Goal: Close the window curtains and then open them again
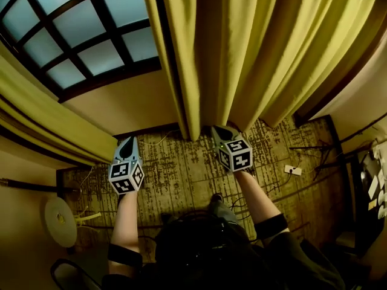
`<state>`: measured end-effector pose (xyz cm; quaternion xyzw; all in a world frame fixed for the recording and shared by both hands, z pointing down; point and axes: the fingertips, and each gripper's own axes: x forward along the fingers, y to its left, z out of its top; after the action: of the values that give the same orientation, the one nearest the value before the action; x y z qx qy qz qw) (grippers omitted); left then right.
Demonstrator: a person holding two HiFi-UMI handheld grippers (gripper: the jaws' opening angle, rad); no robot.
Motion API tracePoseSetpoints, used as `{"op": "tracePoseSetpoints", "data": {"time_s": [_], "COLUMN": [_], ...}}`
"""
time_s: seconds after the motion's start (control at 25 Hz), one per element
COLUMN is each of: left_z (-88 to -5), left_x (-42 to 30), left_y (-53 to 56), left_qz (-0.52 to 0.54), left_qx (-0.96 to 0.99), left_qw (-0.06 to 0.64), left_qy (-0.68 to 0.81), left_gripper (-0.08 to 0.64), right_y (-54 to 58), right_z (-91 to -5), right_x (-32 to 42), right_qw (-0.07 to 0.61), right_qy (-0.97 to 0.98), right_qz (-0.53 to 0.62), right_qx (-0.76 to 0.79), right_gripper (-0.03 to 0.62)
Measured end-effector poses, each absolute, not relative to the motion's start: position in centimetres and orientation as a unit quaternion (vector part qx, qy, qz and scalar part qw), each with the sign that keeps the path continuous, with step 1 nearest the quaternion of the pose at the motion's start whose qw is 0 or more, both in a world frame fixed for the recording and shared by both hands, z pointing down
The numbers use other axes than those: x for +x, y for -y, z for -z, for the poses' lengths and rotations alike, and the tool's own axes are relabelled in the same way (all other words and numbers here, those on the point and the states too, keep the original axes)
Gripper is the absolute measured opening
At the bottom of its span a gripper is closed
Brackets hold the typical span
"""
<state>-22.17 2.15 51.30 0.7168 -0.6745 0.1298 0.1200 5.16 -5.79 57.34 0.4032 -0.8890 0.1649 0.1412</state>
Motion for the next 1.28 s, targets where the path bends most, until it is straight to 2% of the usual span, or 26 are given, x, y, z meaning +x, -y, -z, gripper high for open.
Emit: {"op": "tracePoseSetpoints", "data": {"time_s": [0.32, 0.8, 1.08, 1.28], "left_z": [-53.0, -54.4, -54.4, -53.9], "left_x": [-27.4, -29.6, -31.2, -34.5], "left_y": [-6.3, -8.3, -8.1, -9.5], "left_qz": [-0.130, -0.113, -0.109, -0.103], "left_qx": [0.714, 0.720, 0.713, 0.711], "left_qw": [0.139, 0.165, 0.163, 0.156], "left_qy": [0.674, 0.665, 0.673, 0.678], "left_gripper": [0.003, 0.003, 0.003, 0.003], "right_y": [1.9, 0.4, 0.6, -0.5], "right_z": [-58.6, -59.0, -59.4, -59.2], "right_x": [1.4, -2.6, -4.6, -9.2], "right_qw": [0.157, 0.169, 0.175, 0.172], "right_qy": [0.886, 0.890, 0.895, 0.903], "right_qz": [-0.172, -0.166, -0.166, -0.161], "right_qx": [0.402, 0.390, 0.376, 0.360], "right_gripper": [0.002, 0.002, 0.002, 0.002]}}
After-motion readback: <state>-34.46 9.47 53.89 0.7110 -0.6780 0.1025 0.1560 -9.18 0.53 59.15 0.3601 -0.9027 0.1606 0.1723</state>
